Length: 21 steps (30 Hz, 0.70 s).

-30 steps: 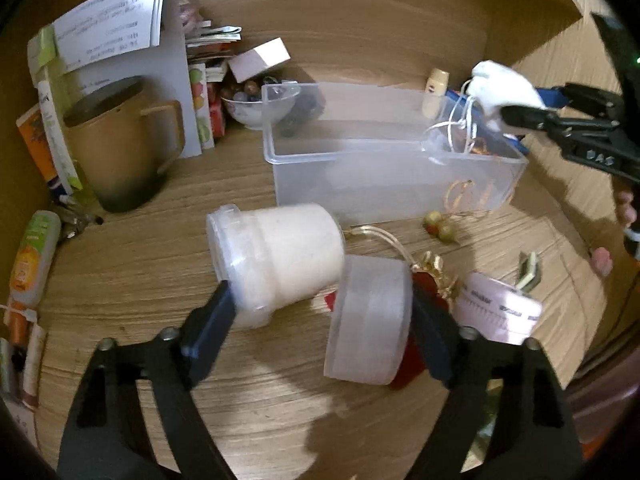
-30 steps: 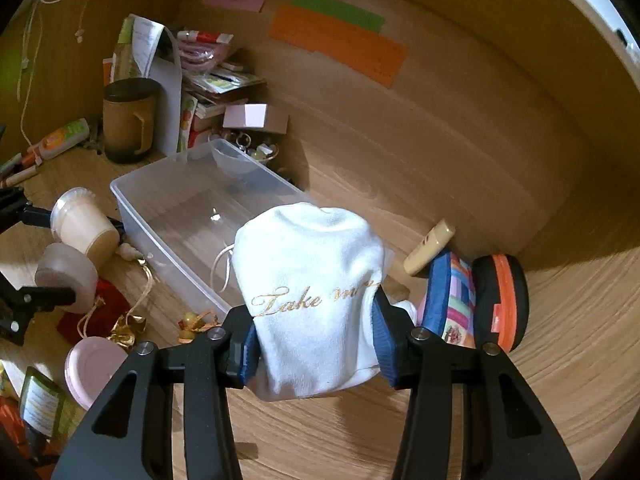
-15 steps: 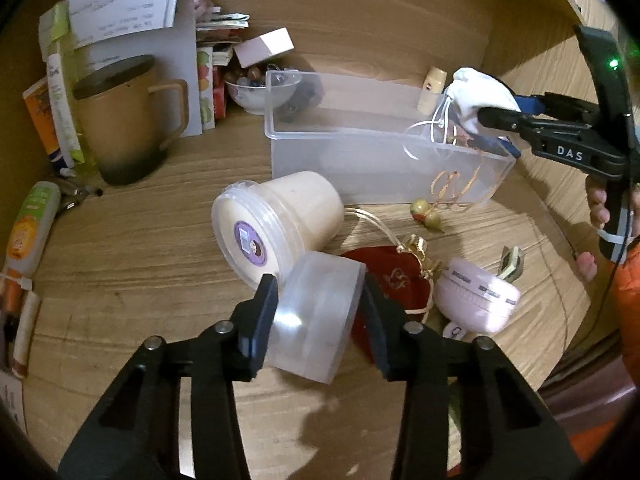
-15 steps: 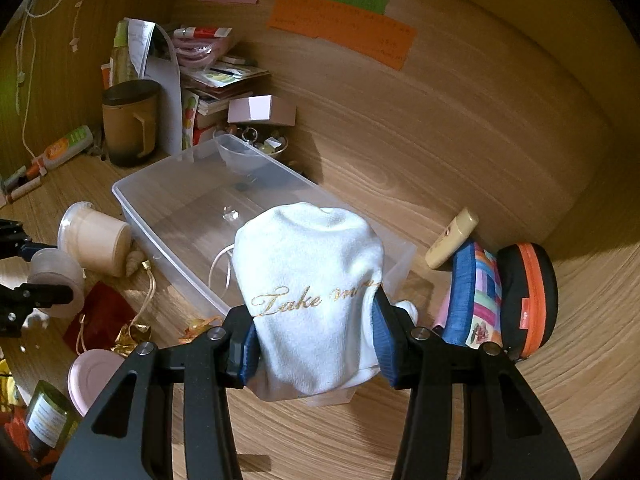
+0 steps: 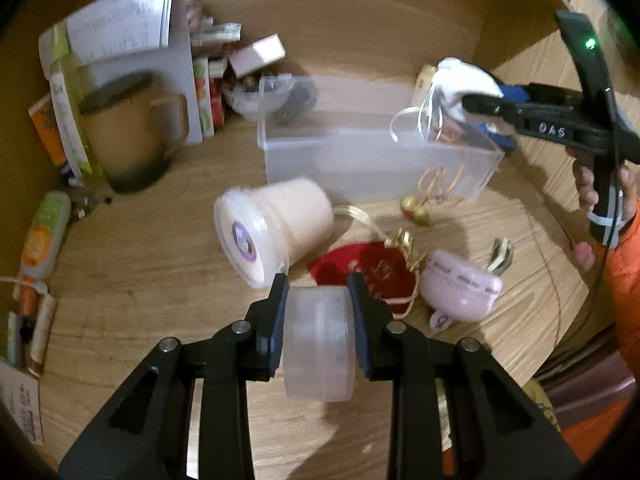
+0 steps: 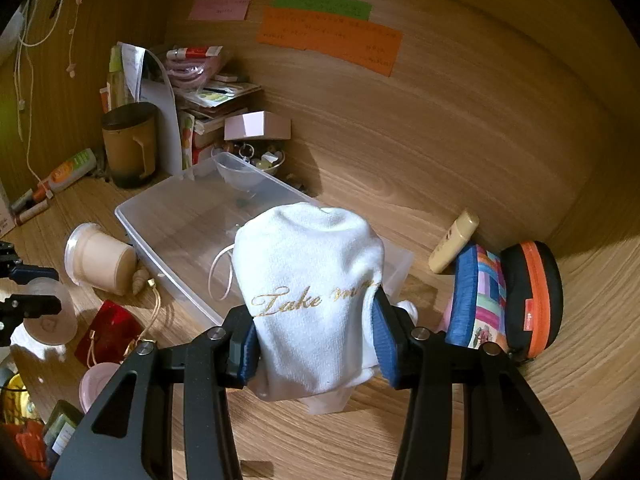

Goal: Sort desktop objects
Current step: 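Carry the container with the left tool while the right tool carries the pouch over the clear bin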

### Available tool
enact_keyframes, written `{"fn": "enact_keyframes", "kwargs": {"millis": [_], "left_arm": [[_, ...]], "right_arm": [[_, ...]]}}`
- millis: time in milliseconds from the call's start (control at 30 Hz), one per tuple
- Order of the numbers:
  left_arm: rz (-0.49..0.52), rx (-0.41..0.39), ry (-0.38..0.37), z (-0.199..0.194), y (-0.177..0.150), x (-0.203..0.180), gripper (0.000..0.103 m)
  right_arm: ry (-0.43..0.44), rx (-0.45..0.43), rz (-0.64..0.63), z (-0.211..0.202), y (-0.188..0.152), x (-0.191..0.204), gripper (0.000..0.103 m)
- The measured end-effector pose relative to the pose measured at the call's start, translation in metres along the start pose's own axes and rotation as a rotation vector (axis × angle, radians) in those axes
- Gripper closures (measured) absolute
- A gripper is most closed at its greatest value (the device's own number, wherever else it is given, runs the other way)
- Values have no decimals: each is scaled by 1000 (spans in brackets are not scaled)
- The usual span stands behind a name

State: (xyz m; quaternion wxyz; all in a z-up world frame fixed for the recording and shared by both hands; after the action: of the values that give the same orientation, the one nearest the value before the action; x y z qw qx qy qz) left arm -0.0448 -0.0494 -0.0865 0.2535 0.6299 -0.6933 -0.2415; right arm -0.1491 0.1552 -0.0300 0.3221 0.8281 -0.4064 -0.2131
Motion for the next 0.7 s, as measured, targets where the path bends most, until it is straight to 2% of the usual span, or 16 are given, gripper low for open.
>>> {"fn": "enact_keyframes", "kwargs": {"millis": [200, 433, 700], "left_arm": [[-19, -43, -8, -17, 10, 7, 74], [-29, -141, -1, -40, 63, 17, 74], [-25, -163, -7, -24, 120, 16, 74]], "right_arm": [[9, 3, -2, 2, -3, 1, 60], [33, -25, 32, 2, 2, -5, 60], [51, -76, 56, 0, 13, -11, 60]]}}
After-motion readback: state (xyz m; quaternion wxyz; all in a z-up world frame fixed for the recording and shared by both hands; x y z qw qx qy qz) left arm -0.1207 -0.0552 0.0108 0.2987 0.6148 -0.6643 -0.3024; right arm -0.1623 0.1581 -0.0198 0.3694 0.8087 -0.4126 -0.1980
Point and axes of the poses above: each gripper's, at about its wrist camera, not at the fingertips, and z roughly the way its jaws point, x to its left, y to its top, the point moved 2 cm from there along z, roughly the way its jaws point, and after that the axes turned 13 degrees about y, right-handed, at the moved point
